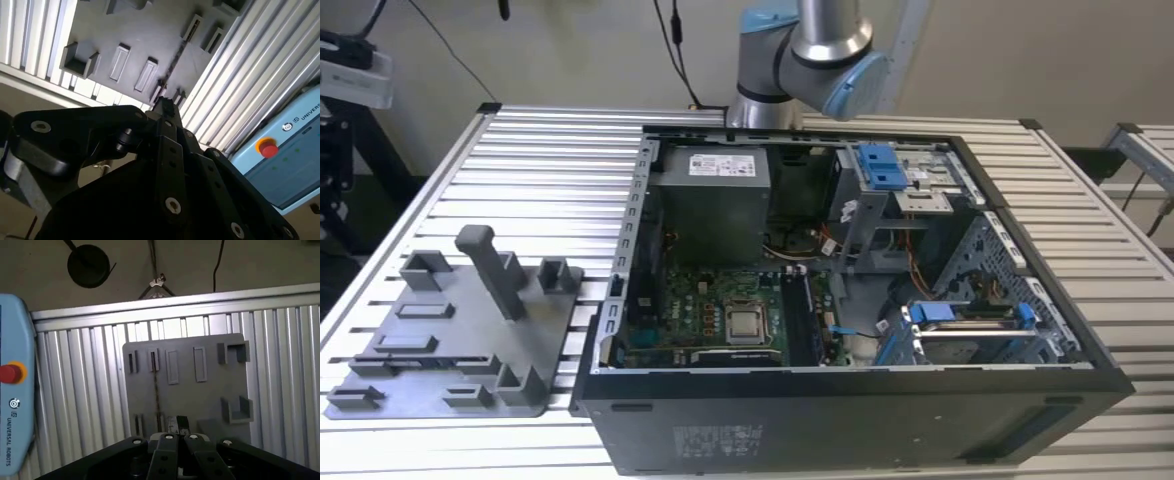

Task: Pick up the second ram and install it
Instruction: 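Pick up the second ram and move it above second insertion slot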

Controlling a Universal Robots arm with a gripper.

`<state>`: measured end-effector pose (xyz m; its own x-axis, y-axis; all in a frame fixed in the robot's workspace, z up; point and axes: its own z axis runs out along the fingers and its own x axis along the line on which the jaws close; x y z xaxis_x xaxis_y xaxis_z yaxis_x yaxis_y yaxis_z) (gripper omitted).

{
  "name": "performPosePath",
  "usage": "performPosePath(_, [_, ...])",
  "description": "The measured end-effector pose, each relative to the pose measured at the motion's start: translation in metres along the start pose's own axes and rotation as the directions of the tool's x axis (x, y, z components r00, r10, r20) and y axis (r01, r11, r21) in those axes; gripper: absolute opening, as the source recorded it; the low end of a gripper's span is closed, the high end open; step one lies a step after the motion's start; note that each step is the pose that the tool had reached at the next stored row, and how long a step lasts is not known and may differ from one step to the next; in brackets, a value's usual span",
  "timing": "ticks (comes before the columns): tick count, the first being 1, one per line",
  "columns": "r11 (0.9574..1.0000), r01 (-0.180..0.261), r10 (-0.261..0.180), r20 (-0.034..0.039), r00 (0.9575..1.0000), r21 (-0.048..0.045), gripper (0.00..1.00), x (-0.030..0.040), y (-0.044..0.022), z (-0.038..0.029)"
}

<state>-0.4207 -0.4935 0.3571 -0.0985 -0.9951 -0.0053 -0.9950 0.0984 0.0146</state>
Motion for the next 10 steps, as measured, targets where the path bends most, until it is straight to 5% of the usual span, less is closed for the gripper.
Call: performPosePath(10, [0.9997, 0.022, -0.022, 0.0003, 0.9998, 0.0052, 0.11, 0.0004, 0.0013, 0.0028])
